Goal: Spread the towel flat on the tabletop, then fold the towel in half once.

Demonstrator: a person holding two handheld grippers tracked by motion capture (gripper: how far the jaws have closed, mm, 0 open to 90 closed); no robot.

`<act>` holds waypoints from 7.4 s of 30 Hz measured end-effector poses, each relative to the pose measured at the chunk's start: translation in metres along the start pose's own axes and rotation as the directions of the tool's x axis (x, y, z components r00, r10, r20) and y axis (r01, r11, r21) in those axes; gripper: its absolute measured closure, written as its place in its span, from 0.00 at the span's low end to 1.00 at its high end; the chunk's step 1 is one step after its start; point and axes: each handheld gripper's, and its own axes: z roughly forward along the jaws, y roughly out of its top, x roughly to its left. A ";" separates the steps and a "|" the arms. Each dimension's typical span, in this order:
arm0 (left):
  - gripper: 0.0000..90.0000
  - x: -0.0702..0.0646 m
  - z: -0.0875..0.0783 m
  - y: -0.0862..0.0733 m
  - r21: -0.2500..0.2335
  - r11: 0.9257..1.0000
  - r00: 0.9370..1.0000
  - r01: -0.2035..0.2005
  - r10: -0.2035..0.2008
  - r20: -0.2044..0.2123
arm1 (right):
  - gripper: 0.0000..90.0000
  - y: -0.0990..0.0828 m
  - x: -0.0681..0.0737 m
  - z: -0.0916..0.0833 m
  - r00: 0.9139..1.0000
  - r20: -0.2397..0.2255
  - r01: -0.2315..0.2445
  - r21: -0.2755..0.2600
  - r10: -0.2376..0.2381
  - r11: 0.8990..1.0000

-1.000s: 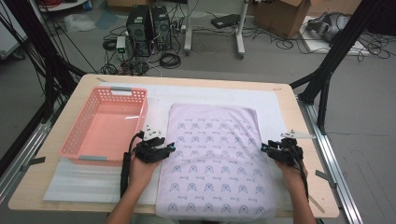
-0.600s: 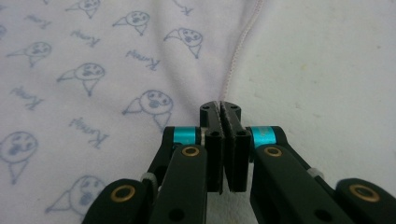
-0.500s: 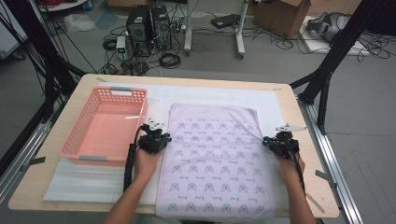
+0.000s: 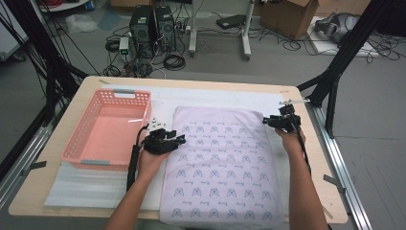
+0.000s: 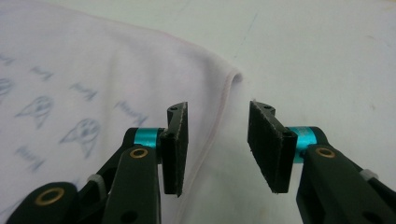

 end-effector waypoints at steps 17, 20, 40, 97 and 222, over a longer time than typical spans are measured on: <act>0.44 0.004 0.004 0.006 0.041 0.999 1.000 0.018 -0.017 -0.018 | 0.94 0.034 -0.006 0.059 1.000 0.013 0.004 0.047 -0.004 0.999; 0.44 0.004 0.004 0.006 0.033 0.999 0.999 0.024 -0.023 -0.034 | 0.95 0.035 -0.001 0.058 0.992 0.097 0.076 0.034 -0.079 0.996; 0.47 0.002 -0.001 0.009 -0.002 1.000 0.999 0.009 -0.010 -0.046 | 0.97 0.019 -0.004 0.045 0.947 0.309 0.079 0.044 -0.089 0.996; 0.29 0.007 0.010 0.019 0.022 1.000 0.998 0.013 -0.011 -0.066 | 0.28 -0.063 0.038 -0.054 0.990 -0.120 0.059 -0.123 -0.074 0.991; 0.62 -0.015 -0.039 -0.014 0.070 0.997 0.999 0.045 -0.043 -0.025 | 0.57 -0.065 0.073 -0.085 1.000 -0.008 0.001 -0.003 -0.001 1.000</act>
